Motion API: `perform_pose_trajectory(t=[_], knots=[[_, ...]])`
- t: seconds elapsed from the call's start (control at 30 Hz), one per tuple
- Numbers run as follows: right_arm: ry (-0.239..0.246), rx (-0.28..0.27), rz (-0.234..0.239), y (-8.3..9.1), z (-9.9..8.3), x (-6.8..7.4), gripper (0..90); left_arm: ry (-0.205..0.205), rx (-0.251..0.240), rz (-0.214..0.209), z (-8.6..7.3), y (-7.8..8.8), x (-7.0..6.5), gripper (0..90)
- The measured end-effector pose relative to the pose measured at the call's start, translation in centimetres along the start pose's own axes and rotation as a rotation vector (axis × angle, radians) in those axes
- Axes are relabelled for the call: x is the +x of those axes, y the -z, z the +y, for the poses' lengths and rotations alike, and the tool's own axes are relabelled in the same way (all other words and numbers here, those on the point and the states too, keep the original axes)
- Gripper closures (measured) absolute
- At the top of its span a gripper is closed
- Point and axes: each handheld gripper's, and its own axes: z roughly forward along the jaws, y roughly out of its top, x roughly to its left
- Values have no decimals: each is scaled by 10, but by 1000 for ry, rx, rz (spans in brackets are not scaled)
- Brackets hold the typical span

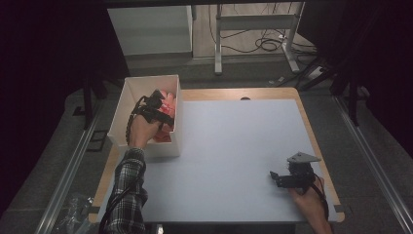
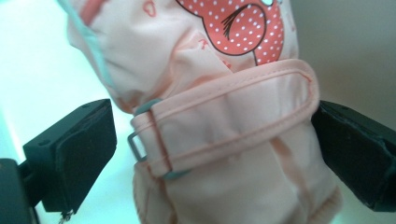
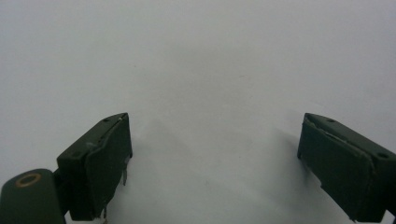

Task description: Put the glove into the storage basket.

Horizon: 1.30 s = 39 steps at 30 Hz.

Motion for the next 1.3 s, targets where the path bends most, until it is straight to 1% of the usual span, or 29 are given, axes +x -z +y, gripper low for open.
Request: perform_pose_trajectory(t=[0.03,0.1,0.13,0.2,0.27,0.4,0.57,0.8,0.83,1.03,1.13,1.3], knots=[[0,0,0,0,0,0,102,3,-18,-2,-1,3,0,22],[0,0,0,0,0,0,102,1,-31,-7,-3,5,1,22],[0,0,0,0,0,0,102,-8,-32,-3,-3,7,1,23],[0,0,0,0,0,0,102,-13,-48,-6,-5,10,2,23],[0,0,0,0,0,0,101,-11,-65,-12,-7,12,2,24],[0,0,0,0,0,0,101,-26,-96,0,-11,19,1,25],[0,0,0,0,0,0,101,-43,-140,6,-16,27,-3,24],[0,0,-1,0,0,0,102,-77,-198,9,-24,38,-7,24],[0,0,-1,0,0,0,102,-76,-202,8,-25,39,-7,24],[0,0,-1,0,0,0,102,-93,-255,-13,-33,50,-9,24],[0,0,-1,0,0,0,101,-111,-285,-28,-38,57,-12,24],[0,1,-1,0,0,0,102,-132,-314,-42,-47,65,-18,24]])
